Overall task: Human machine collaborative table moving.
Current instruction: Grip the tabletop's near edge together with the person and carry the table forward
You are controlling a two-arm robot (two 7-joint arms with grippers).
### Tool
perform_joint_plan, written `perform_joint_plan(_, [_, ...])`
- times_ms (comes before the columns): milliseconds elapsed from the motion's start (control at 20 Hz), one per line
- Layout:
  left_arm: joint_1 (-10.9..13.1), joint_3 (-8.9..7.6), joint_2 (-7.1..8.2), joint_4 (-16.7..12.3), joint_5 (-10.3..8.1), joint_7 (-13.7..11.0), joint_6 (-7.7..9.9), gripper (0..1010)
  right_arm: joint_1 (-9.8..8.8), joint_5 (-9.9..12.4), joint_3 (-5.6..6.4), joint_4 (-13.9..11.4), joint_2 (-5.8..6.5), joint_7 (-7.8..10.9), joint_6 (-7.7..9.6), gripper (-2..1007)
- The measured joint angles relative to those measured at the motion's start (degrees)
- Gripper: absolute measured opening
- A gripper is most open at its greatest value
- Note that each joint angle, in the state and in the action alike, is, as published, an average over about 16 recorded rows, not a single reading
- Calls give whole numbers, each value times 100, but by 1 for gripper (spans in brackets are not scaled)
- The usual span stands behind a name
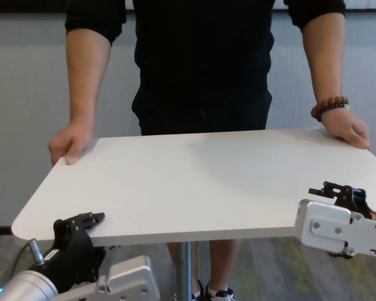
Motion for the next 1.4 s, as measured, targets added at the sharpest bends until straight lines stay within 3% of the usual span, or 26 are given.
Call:
perform_joint_plan(350, [4, -4, 1, -3, -1, 3, -1, 407, 6, 22, 3, 13, -2, 20, -31, 801])
perform_joint_plan(750, [8, -8, 2, -5, -2, 5, -2, 633, 12, 39, 4, 23, -5, 37, -55, 966])
perform_joint_plan(1100, [23, 0, 21, -56, 20, -22, 38, 848, 14, 42, 1, 19, -2, 57, -67, 1001])
perform_joint_plan(1400, [91, 40, 100, -232, 68, -158, 119, 958, -7, 41, -29, -52, 28, 136, -90, 1001])
